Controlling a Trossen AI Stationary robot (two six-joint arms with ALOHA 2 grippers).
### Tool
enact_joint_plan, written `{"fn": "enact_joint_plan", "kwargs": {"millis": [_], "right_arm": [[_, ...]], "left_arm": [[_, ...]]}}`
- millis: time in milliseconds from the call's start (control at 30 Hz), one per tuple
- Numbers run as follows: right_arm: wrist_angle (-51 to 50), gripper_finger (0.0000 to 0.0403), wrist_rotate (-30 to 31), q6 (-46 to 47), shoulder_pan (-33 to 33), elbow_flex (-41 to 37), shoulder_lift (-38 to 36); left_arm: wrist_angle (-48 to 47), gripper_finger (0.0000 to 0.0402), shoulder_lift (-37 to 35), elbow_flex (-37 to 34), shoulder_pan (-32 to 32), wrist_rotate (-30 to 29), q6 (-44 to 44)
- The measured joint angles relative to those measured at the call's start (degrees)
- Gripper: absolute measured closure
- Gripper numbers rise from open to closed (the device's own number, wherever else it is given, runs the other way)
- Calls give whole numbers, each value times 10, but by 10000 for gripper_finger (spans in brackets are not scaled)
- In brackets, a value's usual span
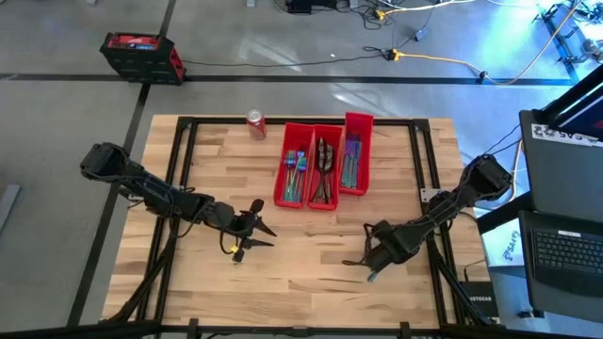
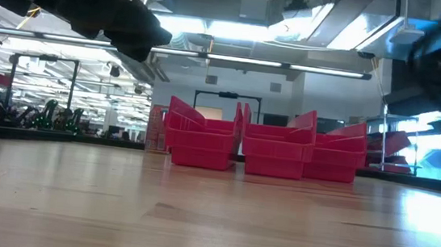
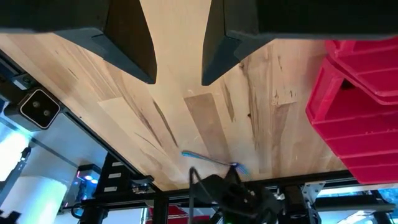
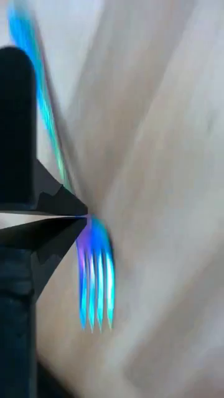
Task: Sort silverware
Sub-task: Put the purple fork into the left red bin
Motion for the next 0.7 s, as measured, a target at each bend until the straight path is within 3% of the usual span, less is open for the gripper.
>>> {"fn": "enact_joint_plan", "kwargs": {"millis": [167, 300, 700], "right_arm": [[69, 403, 49, 115, 0, 16, 0], [98, 403, 84, 117, 0, 18, 0], [-115, 403, 9, 45, 1, 54, 0]], "left_arm": [[-13, 285, 0, 0, 0, 0, -15], [-17, 285, 0, 0, 0, 0, -18], [-27, 285, 0, 0, 0, 0, -30]]}}
